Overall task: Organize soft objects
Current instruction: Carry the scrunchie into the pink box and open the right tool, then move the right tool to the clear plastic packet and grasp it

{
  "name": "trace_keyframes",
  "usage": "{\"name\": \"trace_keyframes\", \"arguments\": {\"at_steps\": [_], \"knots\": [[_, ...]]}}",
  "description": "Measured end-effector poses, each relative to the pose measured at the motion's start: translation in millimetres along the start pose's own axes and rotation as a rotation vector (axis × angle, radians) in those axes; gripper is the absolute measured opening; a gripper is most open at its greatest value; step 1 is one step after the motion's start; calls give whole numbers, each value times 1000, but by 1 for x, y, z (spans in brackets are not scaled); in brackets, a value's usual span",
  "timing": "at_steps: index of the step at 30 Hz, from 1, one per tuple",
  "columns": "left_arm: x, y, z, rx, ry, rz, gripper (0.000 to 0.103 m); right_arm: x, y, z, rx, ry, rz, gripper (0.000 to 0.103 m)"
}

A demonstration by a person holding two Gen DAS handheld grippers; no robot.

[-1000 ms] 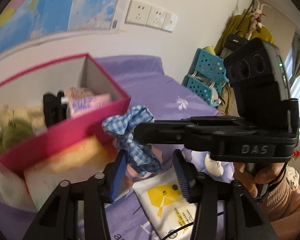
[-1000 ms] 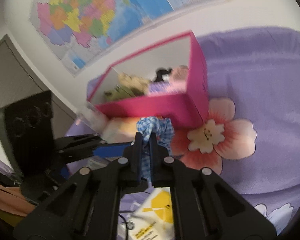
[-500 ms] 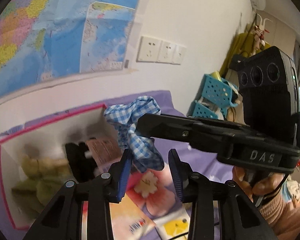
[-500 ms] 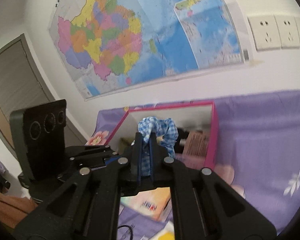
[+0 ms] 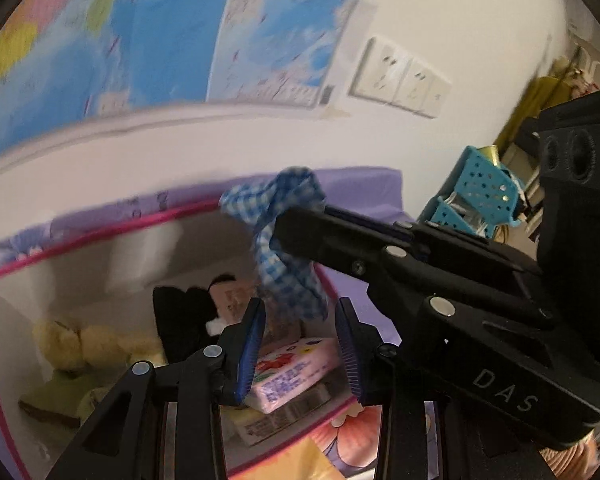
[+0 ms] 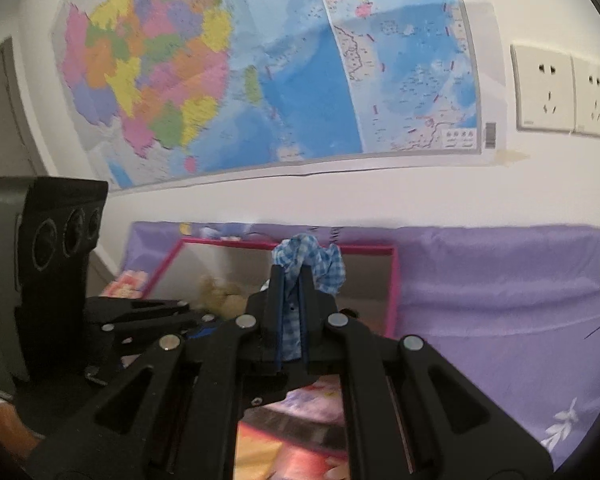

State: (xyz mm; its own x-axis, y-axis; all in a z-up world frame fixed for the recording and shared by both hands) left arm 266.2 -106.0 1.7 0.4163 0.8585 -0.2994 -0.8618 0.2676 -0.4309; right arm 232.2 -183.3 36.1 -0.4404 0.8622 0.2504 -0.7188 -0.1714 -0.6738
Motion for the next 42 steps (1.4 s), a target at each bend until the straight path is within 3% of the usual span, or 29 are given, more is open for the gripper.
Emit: {"name": "trace_keyframes", "arguments": {"at_steps": [4, 8, 20, 25, 33, 36, 42], "knots": [[12, 6, -10, 41, -28, 36, 36, -5, 0, -19, 51, 40, 2, 10], [18, 11, -10, 46, -34, 52, 36, -10, 3, -34, 94, 51, -21, 24], [19, 33, 24, -43, -68, 30, 38, -12, 19, -8, 65, -14, -54, 27], [14, 51, 53, -112, -56, -1, 40, -5, 29, 12, 40, -76, -55, 31], [9, 100, 105, -229, -36, -39, 51, 23, 57, 46, 18, -223, -13, 32], [13, 123, 116, -243, -3, -18, 52, 35, 75, 51, 44, -320, -3, 36], [30, 168, 115, -215, -19, 48, 55, 61, 115, 47, 125, -385, 39, 36]]}}
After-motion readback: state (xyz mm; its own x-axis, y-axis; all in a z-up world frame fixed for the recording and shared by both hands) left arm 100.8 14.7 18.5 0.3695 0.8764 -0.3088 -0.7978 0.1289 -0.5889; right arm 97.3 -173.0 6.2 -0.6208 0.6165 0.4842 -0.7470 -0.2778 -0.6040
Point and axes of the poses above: each gripper's, at about its wrist camera, not at the fingertips, and z roughly against the way its jaws point, x to its left, y to its underside, the point moved 4 cm from there along -z, roughly the way its jaws point, and after that the axes turned 13 degrees about x, right-handed, at the moved point
